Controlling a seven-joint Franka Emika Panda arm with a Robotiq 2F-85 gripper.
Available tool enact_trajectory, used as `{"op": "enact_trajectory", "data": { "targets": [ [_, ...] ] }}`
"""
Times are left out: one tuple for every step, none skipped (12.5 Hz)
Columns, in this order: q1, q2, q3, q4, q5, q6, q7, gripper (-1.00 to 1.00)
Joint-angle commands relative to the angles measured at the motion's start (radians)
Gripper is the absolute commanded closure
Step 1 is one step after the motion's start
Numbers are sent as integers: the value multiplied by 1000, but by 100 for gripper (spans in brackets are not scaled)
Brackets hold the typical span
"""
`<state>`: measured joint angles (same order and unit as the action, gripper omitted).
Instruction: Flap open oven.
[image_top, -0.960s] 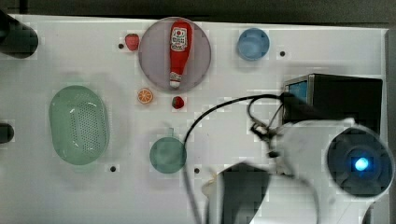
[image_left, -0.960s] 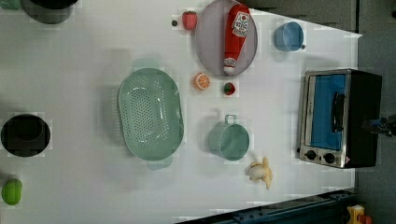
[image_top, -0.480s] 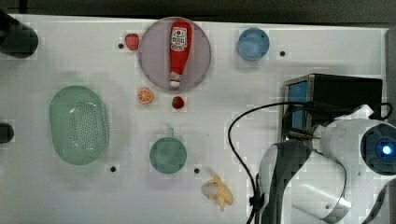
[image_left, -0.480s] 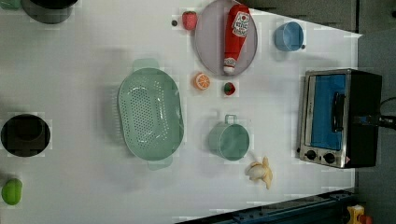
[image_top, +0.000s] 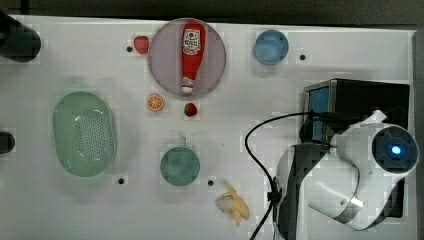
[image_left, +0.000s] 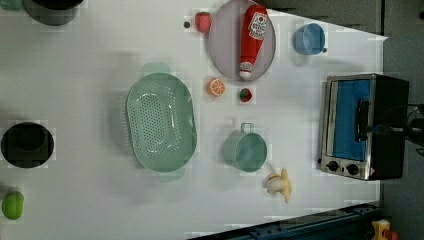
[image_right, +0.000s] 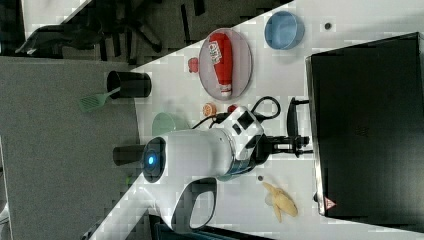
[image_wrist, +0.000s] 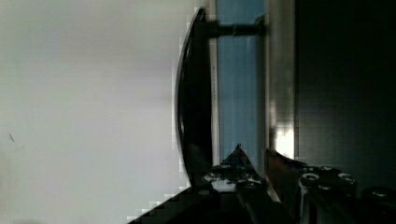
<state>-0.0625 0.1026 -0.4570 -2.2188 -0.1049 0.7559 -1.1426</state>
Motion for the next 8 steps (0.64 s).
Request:
{"op": "enact_trajectory", "data": {
  "targets": [
    [2,31,13,14,1,49,-67,65],
    [2,43,18,14,1,50,-65,65],
    [3,49,26,13,1,50,-65,65],
    [5,49,33,13,0,50,-61,65],
    [7,49,33,11,-2,50,-44,65],
    [12,49,33,10,-9,50,-16,65],
    [20,49,34,7,-37,50,7,65],
    [34,49,36,5,-86,50,27,65]
  ]
}}
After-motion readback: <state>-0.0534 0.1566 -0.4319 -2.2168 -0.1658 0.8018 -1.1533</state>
